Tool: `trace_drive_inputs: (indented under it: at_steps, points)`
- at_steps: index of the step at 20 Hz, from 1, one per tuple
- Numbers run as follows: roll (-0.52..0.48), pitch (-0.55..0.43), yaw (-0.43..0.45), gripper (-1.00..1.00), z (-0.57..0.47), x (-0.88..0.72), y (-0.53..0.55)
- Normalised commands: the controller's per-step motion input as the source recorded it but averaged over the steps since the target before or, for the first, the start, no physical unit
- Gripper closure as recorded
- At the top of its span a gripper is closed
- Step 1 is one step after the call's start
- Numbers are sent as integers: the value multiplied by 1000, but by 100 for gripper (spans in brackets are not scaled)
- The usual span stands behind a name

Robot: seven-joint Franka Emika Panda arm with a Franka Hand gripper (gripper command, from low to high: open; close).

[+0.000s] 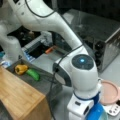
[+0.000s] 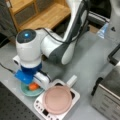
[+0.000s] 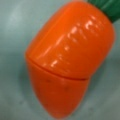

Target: Open the drawer. Pick up the carrot. Put the carrots in the drawer.

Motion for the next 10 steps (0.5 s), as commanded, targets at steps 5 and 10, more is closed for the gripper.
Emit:
trace_drive_inputs:
  at_steps: [5, 10]
  points:
    - [21, 94, -113, -100, 55, 202, 35]
    - [26, 78, -118, -100, 12, 169, 77]
